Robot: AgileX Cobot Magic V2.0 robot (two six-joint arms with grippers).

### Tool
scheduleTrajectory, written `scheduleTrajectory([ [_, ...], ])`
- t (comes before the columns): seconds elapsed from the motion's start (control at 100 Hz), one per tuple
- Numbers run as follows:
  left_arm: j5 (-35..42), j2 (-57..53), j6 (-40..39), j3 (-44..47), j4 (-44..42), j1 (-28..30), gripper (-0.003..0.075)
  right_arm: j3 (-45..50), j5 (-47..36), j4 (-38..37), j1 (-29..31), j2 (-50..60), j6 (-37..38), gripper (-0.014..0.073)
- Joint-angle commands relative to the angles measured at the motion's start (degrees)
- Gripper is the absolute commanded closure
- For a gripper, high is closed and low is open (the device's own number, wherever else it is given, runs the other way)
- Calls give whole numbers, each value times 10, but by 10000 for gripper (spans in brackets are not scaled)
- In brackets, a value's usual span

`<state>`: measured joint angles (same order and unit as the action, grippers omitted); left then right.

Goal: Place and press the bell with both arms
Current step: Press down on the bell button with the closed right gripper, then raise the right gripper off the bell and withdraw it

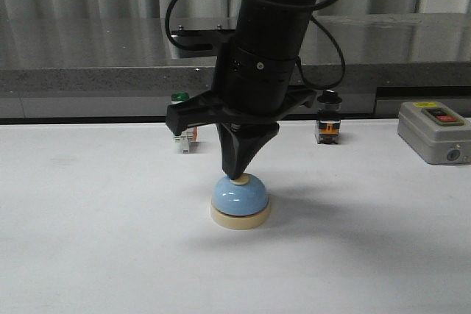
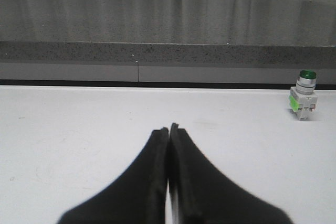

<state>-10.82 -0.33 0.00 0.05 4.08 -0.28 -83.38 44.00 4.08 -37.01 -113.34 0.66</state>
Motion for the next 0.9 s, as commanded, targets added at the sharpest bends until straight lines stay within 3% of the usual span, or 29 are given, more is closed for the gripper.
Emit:
scheduleTrajectory([
  [0.0, 46, -17, -5, 25, 1, 0, 741, -11, -4, 5, 0, 46, -7, 654],
  [0.39, 46, -17, -5, 25, 1, 0, 741, 8, 15, 5, 62, 142, 0, 654],
  [0.889, 46, -17, -5, 25, 1, 0, 741, 234, -47, 5, 262, 318, 30, 654],
])
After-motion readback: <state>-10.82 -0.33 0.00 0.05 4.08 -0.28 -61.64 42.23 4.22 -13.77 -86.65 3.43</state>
